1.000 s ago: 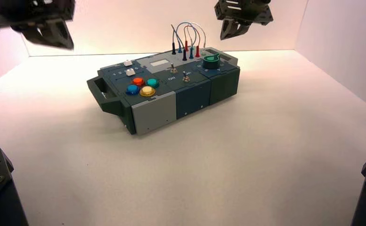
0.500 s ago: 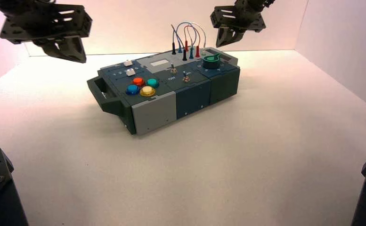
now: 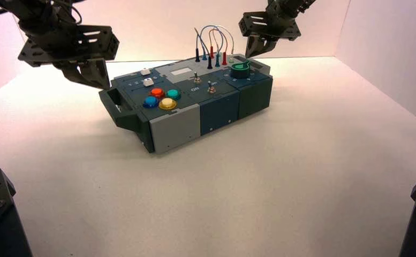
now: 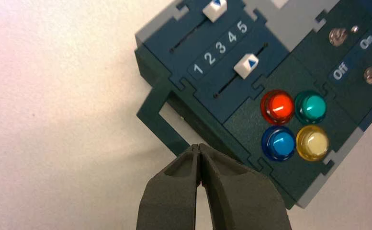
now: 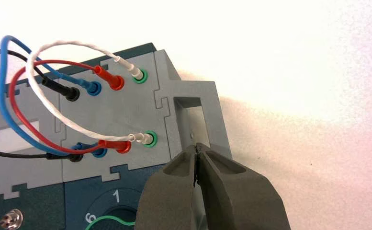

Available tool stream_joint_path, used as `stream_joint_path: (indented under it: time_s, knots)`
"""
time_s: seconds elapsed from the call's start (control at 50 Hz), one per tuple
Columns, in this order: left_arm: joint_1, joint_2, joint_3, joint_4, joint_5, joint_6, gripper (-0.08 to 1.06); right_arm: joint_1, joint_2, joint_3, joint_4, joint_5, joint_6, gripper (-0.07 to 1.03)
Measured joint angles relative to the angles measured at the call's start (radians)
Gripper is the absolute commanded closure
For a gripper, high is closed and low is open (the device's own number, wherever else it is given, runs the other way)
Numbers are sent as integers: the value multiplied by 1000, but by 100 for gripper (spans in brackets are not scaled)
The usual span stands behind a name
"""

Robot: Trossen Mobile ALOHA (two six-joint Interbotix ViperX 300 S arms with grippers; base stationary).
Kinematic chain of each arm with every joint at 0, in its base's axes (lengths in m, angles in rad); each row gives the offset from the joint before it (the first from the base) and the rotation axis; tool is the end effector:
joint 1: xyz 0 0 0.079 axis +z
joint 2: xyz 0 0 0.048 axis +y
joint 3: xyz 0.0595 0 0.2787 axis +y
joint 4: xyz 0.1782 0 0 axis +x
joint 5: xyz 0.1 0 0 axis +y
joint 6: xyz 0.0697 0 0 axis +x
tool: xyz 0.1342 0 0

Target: Move the box closer.

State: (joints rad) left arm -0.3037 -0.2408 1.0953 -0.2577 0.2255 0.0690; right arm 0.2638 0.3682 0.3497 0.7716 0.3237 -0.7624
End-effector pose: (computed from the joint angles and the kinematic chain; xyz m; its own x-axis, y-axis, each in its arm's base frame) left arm 0.2553 -0.0922 0.0232 0.4380 -0.1970 -0.8771 0.1670 0.9765 -0.1359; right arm 0.4520 0.1689 0.0204 0.4867 0.3612 -0.7954 -0.3918 0.9041 0.1708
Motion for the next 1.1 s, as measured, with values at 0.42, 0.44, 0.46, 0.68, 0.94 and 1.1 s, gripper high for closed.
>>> stream_joint_path:
  time_s: [0.42,0.44,0.46,0.68,0.94,1.1]
  knots:
    - [-2,35,-38,0,2,-2,100,-6,32,-25,-48,40,0,99]
    - [0,37,-41,0,2,-2,100,-8,32,-25,-48,41,0,99]
    - [-2,37,-43,0,2,0,101,-8,34,-25,-48,41,0,99]
    - [-5,37,-58,-2,3,0,100,-32,34,-31,-129,104,9,98]
    - [-6,37,-72,-2,2,0,101,-34,35,-35,-189,164,15,98]
    - [-6,48,-77,0,2,0,101,-40,34,-43,-198,209,15,98]
